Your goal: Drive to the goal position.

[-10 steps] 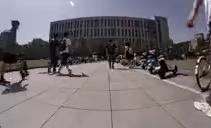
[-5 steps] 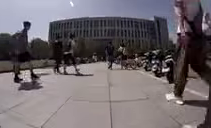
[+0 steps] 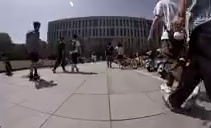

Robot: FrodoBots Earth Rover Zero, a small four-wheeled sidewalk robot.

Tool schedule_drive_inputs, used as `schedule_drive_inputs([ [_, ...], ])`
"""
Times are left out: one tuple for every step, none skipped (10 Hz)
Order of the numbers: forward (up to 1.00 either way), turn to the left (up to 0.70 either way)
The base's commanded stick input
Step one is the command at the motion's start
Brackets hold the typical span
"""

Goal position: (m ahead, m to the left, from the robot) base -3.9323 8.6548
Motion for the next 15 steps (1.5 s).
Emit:
schedule_drive_inputs([
  [1.0, 0.38],
  [1.0, 0.35],
  [1.0, 0.32],
  [1.0, 0.01],
  [1.0, 0.0],
  [1.0, 0.0],
  [1.0, 0.0],
  [1.0, 0.0],
  [1.0, 0.0],
  [1.0, 0.0],
  [1.0, 0.0],
  [1.0, 0.0],
  [1.0, 0.0],
  [1.0, 0.0],
  [1.0, 0.0],
])
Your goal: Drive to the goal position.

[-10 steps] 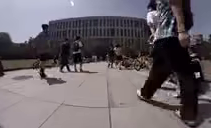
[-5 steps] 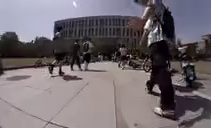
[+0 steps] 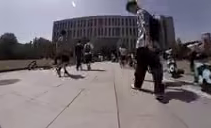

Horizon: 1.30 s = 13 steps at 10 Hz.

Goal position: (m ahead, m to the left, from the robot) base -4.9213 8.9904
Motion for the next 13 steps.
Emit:
schedule_drive_inputs([
  [1.0, 0.0],
  [1.0, 0.0],
  [1.0, 0.0],
  [1.0, 0.0],
  [1.0, 0.0],
  [1.0, 0.0],
  [1.0, 0.0],
  [1.0, 0.0],
  [1.0, 0.0],
  [1.0, 0.0],
  [1.0, 0.0],
  [1.0, 0.0],
  [1.0, 0.0],
])
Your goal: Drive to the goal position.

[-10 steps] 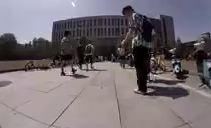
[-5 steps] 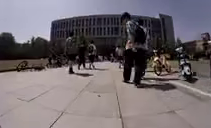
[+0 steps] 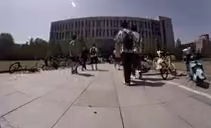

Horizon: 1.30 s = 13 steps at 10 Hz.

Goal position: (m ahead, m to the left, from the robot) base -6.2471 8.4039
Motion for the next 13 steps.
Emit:
schedule_drive_inputs([
  [1.0, 0.0],
  [1.0, 0.0],
  [1.0, 0.0],
  [1.0, 0.0],
  [1.0, 0.0],
  [1.0, 0.0],
  [1.0, 0.0],
  [1.0, 0.0],
  [1.0, 0.0],
  [1.0, 0.0],
  [1.0, 0.0],
  [1.0, 0.0],
  [1.0, 0.0],
])
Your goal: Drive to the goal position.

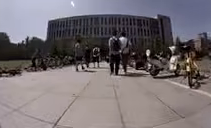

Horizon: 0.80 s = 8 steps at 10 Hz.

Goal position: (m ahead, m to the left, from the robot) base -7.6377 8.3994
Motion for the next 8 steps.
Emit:
schedule_drive_inputs([
  [1.0, 0.0],
  [1.0, 0.0],
  [1.0, 0.0],
  [1.0, 0.0],
  [1.0, 0.0],
  [1.0, 0.0],
  [1.0, 0.0],
  [1.0, 0.0],
])
